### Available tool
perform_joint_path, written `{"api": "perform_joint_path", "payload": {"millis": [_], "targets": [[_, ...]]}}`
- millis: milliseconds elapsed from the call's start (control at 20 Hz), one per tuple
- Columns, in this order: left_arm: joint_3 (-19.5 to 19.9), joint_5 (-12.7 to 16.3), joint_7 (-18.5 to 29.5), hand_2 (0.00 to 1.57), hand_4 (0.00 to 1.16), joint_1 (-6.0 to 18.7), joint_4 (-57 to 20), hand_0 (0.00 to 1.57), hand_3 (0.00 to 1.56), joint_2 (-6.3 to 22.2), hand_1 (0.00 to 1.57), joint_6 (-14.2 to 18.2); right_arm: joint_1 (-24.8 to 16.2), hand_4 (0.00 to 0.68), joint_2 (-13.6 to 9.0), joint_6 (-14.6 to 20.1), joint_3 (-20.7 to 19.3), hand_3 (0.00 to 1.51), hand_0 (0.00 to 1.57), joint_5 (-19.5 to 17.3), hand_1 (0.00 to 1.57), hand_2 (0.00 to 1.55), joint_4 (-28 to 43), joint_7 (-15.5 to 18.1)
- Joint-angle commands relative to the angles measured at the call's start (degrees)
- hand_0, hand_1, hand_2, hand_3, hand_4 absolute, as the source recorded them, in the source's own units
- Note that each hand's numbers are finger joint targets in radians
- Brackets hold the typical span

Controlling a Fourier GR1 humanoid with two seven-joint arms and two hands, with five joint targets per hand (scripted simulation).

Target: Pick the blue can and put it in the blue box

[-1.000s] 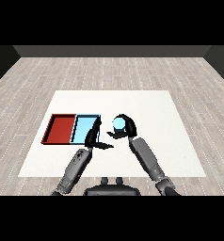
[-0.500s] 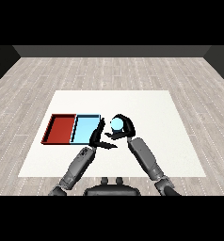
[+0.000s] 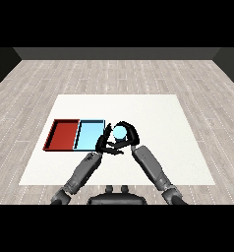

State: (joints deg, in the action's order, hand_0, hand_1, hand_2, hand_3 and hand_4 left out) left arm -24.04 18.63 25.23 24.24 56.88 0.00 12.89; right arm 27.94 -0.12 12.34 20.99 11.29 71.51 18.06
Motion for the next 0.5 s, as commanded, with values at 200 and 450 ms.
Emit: {"api": "perform_joint_path", "payload": {"millis": [200, 450], "targets": [[-3.62, 1.44, -1.96, 0.0, 0.0, 2.66, 1.14, 0.0, 0.0, 0.0, 0.0, 4.91, -2.02, 0.63, -0.83, -1.17, 0.36, 1.39, 1.43, -0.2, 1.43, 1.43, 3.11, -2.04], [-0.94, -0.03, -1.55, 0.0, 0.0, -1.61, 3.77, 0.0, 0.0, 1.2, 0.0, -1.02, 5.9, 0.625, 0.12, 4.14, 4.98, 1.39, 1.41, 1.64, 1.41, 1.44, -3.13, -2.5]]}}
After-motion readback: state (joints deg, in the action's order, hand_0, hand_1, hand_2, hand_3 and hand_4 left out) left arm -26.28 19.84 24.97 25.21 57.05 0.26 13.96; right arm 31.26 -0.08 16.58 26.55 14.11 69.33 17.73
